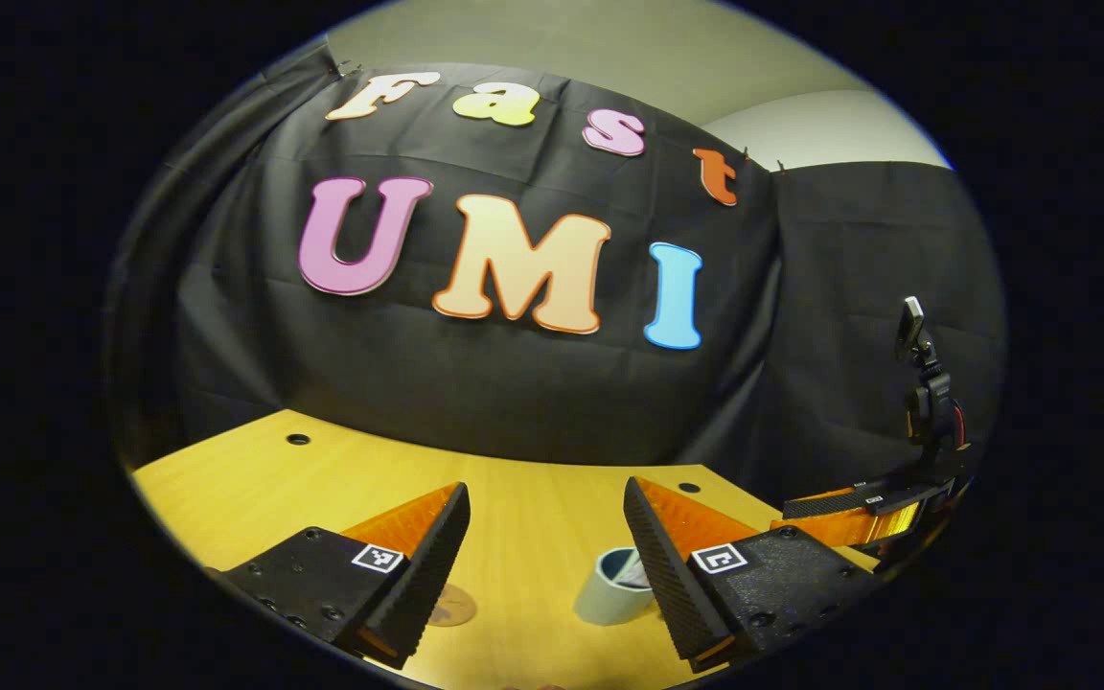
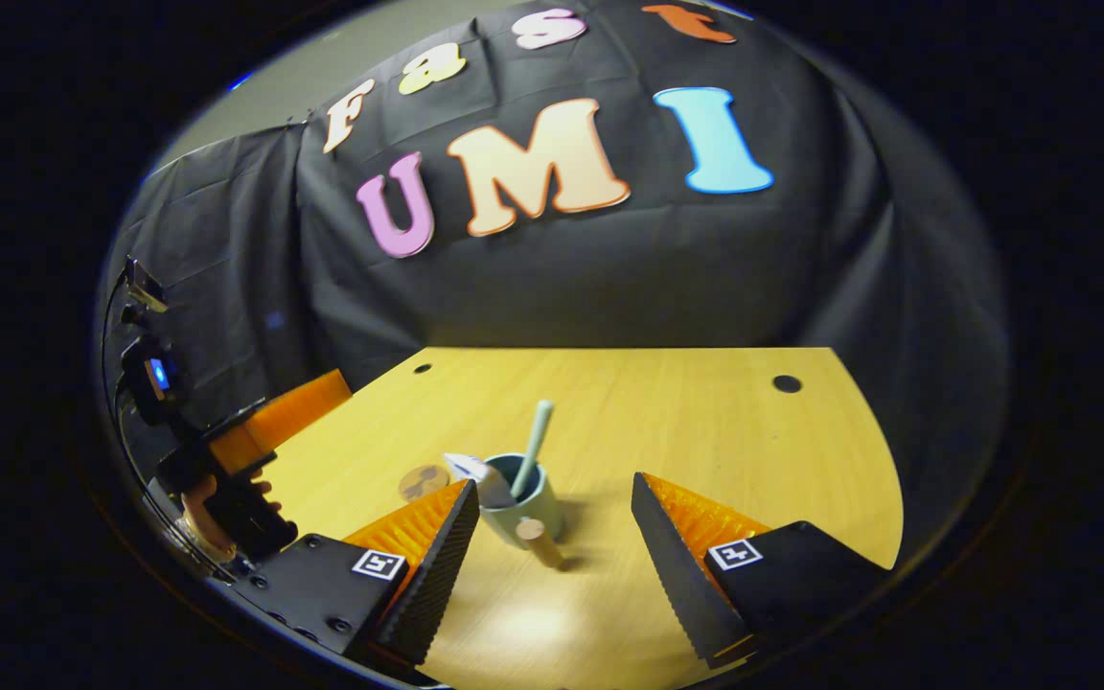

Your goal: Put the toothbrush and toothpaste on the desktop into the cup, then pick up the cup and place it on the coaster on the desktop.

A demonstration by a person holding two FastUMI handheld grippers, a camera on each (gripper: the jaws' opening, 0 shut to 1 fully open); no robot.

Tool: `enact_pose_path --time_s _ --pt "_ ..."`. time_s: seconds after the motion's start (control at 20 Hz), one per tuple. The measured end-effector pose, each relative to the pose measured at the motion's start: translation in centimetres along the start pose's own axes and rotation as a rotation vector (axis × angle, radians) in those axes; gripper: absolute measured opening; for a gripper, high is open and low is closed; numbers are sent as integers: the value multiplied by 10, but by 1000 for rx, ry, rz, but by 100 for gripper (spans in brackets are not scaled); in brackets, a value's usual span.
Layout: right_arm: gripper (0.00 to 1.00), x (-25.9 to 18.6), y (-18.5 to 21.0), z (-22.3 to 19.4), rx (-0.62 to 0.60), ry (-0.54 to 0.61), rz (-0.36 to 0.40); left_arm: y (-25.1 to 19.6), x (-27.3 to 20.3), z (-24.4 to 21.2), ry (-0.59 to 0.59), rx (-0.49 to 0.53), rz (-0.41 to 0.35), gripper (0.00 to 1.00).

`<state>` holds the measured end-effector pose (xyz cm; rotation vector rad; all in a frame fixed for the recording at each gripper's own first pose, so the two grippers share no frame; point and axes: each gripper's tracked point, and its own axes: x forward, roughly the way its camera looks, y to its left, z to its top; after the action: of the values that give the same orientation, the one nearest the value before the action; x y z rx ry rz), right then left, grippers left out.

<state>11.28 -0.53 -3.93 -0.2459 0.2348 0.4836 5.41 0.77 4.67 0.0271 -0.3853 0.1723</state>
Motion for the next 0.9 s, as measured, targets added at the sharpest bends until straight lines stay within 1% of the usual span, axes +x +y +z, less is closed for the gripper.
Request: enact_pose_path --time_s 0.1,0.2,0.25,0.3,0.45,0.5,0.55,0.6,0.65,0.7,0.75,0.8,0.85,0.9 --pt "98 11 9 -12 -58 78 29 28 -15 9 8 18 53 93" --pt "99 26 4 -30 -109 178 33 52 -26 15 13 31 92 93" --pt "94 33 4 -41 -126 241 34 61 -31 17 18 31 108 93" --pt "99 37 4 -49 -140 299 37 68 -35 16 28 22 119 93" --pt "98 49 1 -70 -208 436 31 80 -47 8 68 -5 133 93" --pt "94 55 0 -72 -232 464 27 84 -50 3 84 -11 137 92" --pt "94 61 0 -76 -245 496 25 88 -52 0 98 -17 141 93" --pt "99 67 0 -81 -251 530 23 90 -52 -2 110 -24 138 93" --pt "94 74 -3 -87 -259 564 15 93 -52 -2 119 -27 138 93" --pt "94 79 -6 -91 -262 604 4 98 -52 -3 128 -27 139 93" --pt "99 83 -6 -95 -257 643 -2 102 -50 -3 133 -25 137 93" --pt "98 88 -8 -98 -251 676 -11 107 -48 -1 135 -19 135 93" --pt "97 91 -8 -101 -244 708 -17 111 -47 1 136 -15 133 93" --pt "92 95 -8 -100 -243 726 -17 115 -44 2 138 -11 129 93"
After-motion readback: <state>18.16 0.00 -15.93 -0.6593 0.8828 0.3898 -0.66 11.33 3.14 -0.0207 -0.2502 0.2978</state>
